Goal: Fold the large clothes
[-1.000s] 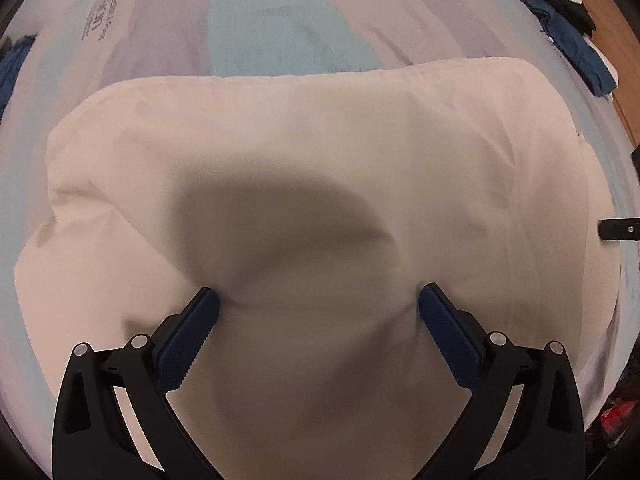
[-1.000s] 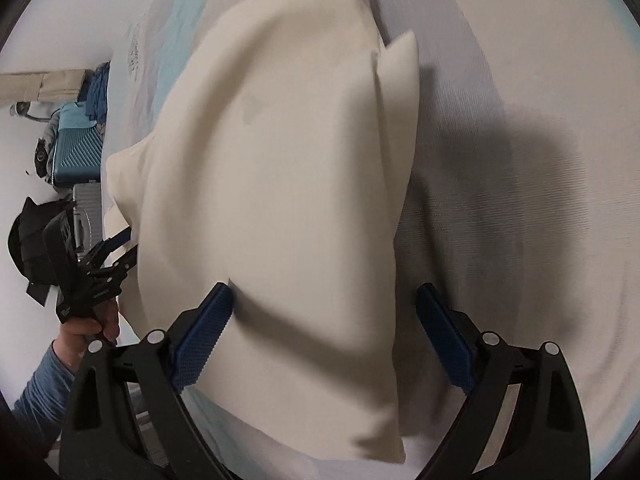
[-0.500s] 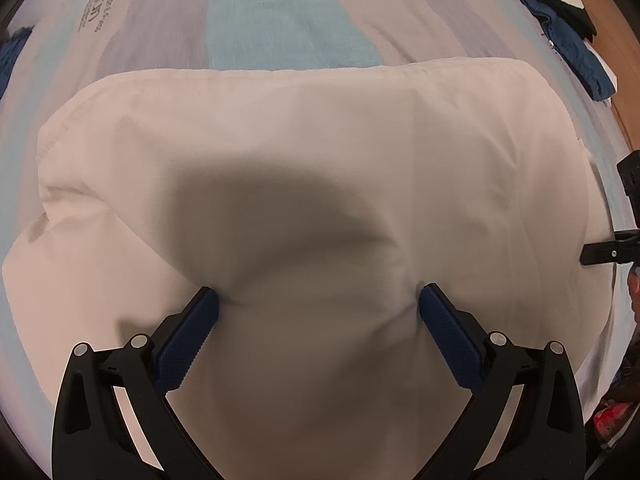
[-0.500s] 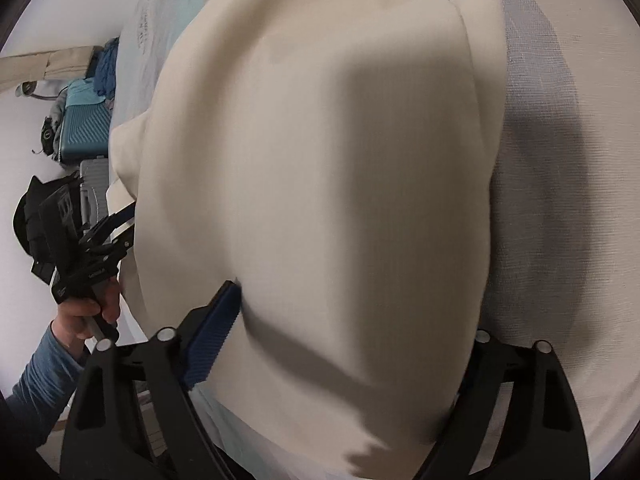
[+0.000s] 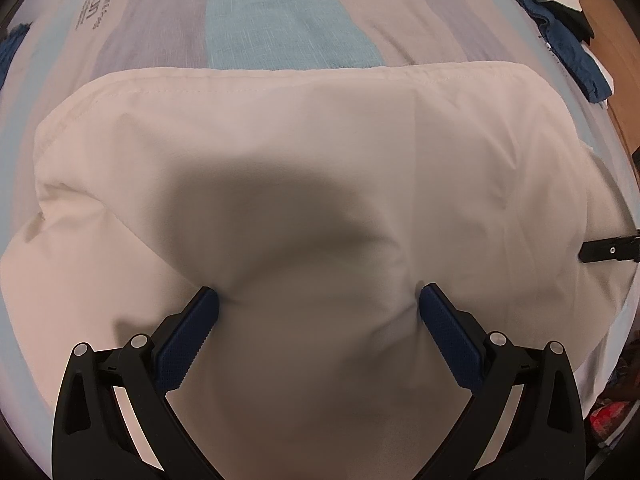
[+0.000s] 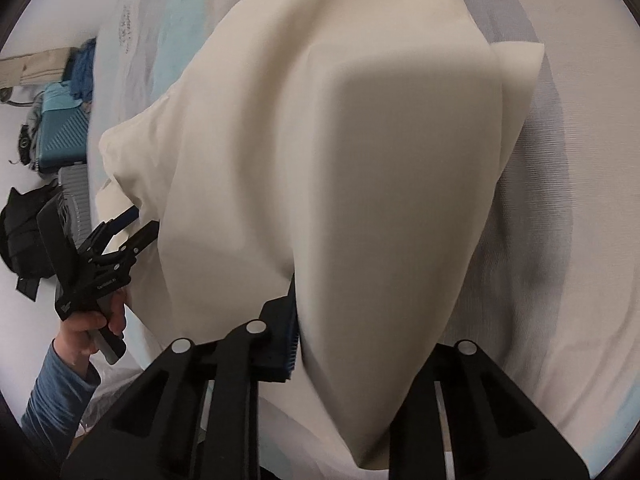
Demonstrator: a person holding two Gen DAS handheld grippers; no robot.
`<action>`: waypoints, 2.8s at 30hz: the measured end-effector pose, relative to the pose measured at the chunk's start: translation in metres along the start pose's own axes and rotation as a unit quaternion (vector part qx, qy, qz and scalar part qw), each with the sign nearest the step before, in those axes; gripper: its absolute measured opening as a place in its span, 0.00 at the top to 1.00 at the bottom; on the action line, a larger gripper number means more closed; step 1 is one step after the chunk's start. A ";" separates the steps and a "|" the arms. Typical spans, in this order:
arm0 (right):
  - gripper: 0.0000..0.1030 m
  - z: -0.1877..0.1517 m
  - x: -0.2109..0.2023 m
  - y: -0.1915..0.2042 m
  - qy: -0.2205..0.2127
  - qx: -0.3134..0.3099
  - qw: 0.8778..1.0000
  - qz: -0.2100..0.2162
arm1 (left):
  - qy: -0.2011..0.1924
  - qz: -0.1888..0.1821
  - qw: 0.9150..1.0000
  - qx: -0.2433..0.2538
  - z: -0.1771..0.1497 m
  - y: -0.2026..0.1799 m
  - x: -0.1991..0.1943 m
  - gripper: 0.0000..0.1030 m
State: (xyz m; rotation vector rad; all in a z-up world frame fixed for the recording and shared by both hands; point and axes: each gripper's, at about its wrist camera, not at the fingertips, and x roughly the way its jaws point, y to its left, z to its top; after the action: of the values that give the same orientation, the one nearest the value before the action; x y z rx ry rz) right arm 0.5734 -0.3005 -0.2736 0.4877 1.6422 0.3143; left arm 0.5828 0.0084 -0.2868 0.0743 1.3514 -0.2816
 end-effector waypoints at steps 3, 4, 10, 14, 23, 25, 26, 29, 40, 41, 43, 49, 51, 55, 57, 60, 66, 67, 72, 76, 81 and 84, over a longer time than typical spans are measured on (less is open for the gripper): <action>0.84 0.001 -0.008 0.016 0.006 -0.004 1.000 -0.018 | -0.002 -0.002 1.000 -0.001 -0.005 0.001 0.003 0.05; 0.84 0.001 -0.012 0.022 0.009 -0.008 1.000 -0.024 | -0.002 -0.003 1.000 -0.001 -0.006 0.001 0.004 0.05; 0.85 -0.001 -0.035 0.061 0.007 -0.019 0.998 -0.062 | -0.005 -0.008 1.000 -0.002 -0.012 0.010 -0.001 0.06; 0.85 -0.006 -0.051 0.083 -0.004 -0.026 0.996 -0.085 | -0.010 -0.023 0.999 -0.021 -0.013 0.021 -0.025 0.10; 0.86 -0.022 -0.076 0.146 -0.033 -0.008 0.987 -0.158 | -0.037 -0.028 0.999 -0.004 -0.038 0.053 -0.089 0.10; 0.86 -0.027 -0.076 0.168 -0.034 0.003 0.982 -0.185 | -0.046 -0.025 0.999 -0.005 -0.042 0.067 -0.103 0.10; 0.86 -0.028 -0.073 0.181 -0.035 0.002 0.980 -0.195 | -0.048 -0.026 0.998 -0.009 -0.043 0.075 -0.110 0.10; 0.85 -0.033 -0.069 0.216 -0.034 -0.007 0.973 -0.230 | -0.056 -0.025 0.998 -0.019 -0.043 0.100 -0.132 0.09; 0.88 -0.033 -0.006 0.338 -0.024 -0.072 0.971 -0.225 | -0.073 -0.009 0.995 -0.066 -0.071 0.193 -0.184 0.09; 0.88 -0.033 0.005 0.344 -0.022 -0.071 0.973 -0.218 | -0.073 -0.007 0.995 -0.068 -0.071 0.198 -0.183 0.09; 0.89 -0.032 0.022 0.351 -0.019 -0.070 0.976 -0.205 | -0.071 -0.002 0.995 -0.075 -0.074 0.213 -0.183 0.09; 0.89 -0.026 0.070 0.352 -0.039 -0.040 0.983 -0.173 | -0.065 0.012 0.994 -0.087 -0.079 0.243 -0.184 0.09; 0.89 -0.024 0.075 0.351 -0.049 -0.023 0.984 -0.167 | -0.063 0.021 0.994 -0.087 -0.080 0.253 -0.185 0.09; 0.89 -0.026 0.081 0.364 -0.081 -0.008 0.985 -0.155 | -0.065 0.043 0.993 -0.088 -0.082 0.274 -0.182 0.08; 0.89 -0.029 0.086 0.374 -0.094 -0.012 0.982 -0.160 | -0.061 0.044 0.992 -0.100 -0.083 0.287 -0.179 0.08; 0.89 -0.038 0.090 0.394 -0.119 -0.022 0.977 -0.177 | -0.062 0.047 0.991 -0.105 -0.085 0.301 -0.177 0.08; 0.89 -0.052 0.111 0.433 -0.147 -0.057 0.967 -0.199 | -0.067 0.055 0.988 -0.126 -0.102 0.331 -0.181 0.08; 0.89 -0.055 0.121 0.439 -0.143 -0.064 0.966 -0.204 | -0.066 0.059 0.988 -0.126 -0.105 0.335 -0.180 0.08; 0.89 -0.045 0.174 0.433 -0.117 -0.097 0.958 -0.245 | -0.048 0.060 0.987 -0.142 -0.122 0.356 -0.168 0.08; 0.87 -0.041 0.211 0.421 -0.099 -0.139 0.947 -0.272 | -0.044 0.057 0.985 -0.155 -0.134 0.368 -0.162 0.08; 0.85 -0.050 0.236 0.420 -0.112 -0.214 0.921 -0.305 | -0.041 0.055 0.985 -0.161 -0.148 0.371 -0.157 0.08; 0.85 -0.053 0.231 0.414 -0.117 -0.215 0.925 -0.289 | -0.038 0.056 0.985 -0.162 -0.153 0.369 -0.155 0.08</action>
State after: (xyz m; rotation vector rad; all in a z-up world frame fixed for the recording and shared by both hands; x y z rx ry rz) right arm 0.5574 0.1762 -0.2708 -0.2879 1.3556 0.1557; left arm 0.4977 0.4215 -0.2111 -0.1312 1.2973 0.0318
